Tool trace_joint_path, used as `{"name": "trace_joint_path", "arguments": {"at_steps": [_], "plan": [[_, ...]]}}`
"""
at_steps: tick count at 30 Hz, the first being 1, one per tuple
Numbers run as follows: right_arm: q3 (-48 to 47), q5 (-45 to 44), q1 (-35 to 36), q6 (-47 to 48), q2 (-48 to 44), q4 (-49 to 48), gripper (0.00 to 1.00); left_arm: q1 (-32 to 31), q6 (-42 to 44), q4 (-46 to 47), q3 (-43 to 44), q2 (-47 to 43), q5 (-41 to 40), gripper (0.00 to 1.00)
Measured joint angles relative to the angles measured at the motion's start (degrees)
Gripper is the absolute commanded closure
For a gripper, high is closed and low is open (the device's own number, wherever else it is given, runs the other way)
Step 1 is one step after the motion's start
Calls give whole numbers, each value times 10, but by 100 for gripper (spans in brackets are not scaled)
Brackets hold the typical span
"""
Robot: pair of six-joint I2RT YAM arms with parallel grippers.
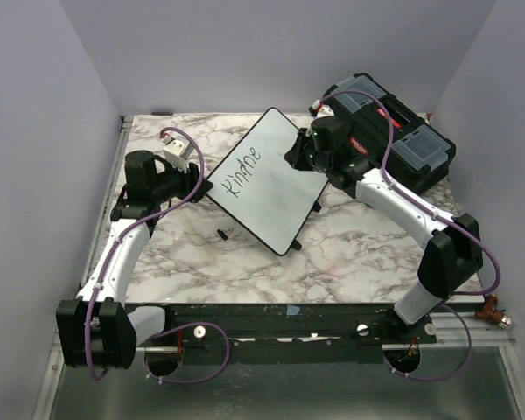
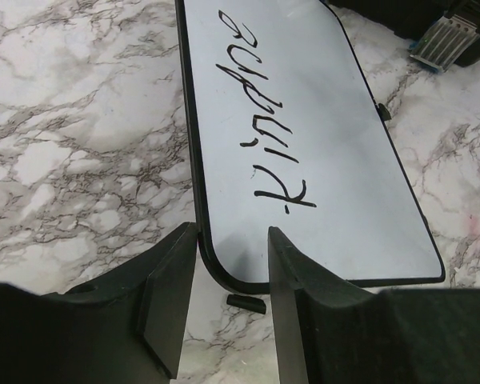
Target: Write a sentence on the whiteboard
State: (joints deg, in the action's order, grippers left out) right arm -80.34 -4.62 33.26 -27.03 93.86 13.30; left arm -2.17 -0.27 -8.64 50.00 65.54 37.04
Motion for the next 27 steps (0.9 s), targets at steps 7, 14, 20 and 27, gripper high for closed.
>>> {"name": "trace_joint_path", "arguments": {"at_steps": [7, 14, 20, 27], "plan": [[0, 0, 0, 0, 0, -2, 99, 0, -3, -5, 7, 5, -1, 54], [4, 0, 0, 0, -7, -3, 99, -1, -4, -22, 82, 43, -4, 48], [4, 0, 0, 1, -15, -2, 99, -1, -11, -43, 164, 115, 12, 41], [4, 0, 0, 1, -28, -2, 99, -1, -35, -64, 237, 214, 68, 42]]}}
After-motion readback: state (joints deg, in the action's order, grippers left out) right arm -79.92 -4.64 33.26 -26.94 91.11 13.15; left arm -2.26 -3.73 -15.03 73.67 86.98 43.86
